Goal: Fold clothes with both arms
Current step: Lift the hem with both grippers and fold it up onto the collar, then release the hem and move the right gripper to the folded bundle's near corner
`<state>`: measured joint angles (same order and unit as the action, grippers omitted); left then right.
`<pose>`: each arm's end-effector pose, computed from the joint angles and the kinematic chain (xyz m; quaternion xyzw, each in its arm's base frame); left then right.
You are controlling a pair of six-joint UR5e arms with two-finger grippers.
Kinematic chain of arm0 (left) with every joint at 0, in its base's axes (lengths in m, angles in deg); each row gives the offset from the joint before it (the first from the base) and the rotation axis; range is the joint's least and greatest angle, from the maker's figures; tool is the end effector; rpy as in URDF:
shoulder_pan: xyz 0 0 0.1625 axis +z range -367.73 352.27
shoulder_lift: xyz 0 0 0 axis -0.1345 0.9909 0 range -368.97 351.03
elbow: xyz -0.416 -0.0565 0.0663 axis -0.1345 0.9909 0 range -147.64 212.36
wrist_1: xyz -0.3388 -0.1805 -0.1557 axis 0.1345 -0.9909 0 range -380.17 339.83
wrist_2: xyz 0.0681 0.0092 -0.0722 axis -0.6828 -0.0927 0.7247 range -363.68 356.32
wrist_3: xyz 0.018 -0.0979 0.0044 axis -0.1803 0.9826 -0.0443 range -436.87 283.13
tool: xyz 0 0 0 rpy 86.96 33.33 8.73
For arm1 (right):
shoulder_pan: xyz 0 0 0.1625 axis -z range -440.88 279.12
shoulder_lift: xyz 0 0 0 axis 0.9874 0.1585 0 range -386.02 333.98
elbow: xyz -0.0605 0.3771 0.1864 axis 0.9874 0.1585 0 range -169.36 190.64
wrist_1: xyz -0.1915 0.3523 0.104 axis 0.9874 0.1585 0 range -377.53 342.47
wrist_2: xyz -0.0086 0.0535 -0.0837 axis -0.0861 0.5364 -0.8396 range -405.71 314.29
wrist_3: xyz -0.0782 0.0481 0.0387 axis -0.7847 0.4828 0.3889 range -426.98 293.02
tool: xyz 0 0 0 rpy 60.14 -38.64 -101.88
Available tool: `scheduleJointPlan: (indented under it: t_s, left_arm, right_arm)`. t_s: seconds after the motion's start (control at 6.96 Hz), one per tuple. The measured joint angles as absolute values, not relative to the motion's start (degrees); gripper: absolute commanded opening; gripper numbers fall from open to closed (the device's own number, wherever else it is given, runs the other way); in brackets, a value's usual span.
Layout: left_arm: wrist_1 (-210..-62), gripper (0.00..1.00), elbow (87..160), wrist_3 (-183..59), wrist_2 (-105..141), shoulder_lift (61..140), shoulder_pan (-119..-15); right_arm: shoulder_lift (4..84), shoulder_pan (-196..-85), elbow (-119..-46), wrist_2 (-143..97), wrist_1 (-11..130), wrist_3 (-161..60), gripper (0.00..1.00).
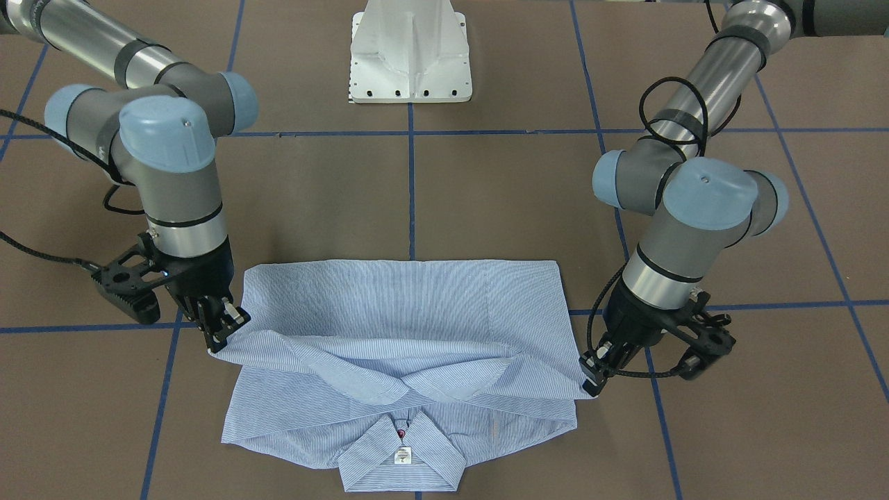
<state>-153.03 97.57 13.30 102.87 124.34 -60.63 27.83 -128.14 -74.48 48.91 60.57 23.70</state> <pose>0.3959 -0.6975 0.3054 0.1134 0.5075 -0.3144 0.7942 -0.4012 -0.6187 0.3062 0.1109 -0.3525 0.3639 0.8550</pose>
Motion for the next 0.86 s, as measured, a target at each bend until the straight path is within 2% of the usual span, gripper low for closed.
scheduleJointPlan:
  t_s: [0.14, 0.29, 0.43, 0.57, 0.86]
  left_arm:
    - [-155.2, 0.38, 91.7, 11.9, 100.9, 127.5, -60.5]
    - [-157.0, 0.48, 87.8, 10.8, 99.8, 129.3, -60.4]
    - [-157.8, 0.55, 86.1, 9.5, 99.3, 129.9, -60.3]
    - [-158.1, 0.55, 85.6, 8.7, 99.2, 129.9, -60.3]
    - [-160.1, 0.55, 87.4, 7.8, 99.3, 126.9, -60.4]
  right_arm:
    - [26.2, -128.3, -68.9, 48.8, 56.7, 22.1, 0.25]
    - [24.6, -128.3, -64.2, 48.7, 53.4, 21.4, 0.3]
    - [22.5, -128.4, -60.5, 48.7, 51.8, 21.2, 0.53]
    - [21.1, -128.7, -58.5, 48.6, 50.9, 21.1, 1.0]
    - [19.9, -129.9, -59.9, 49.3, 50.2, 21.7, 1.0]
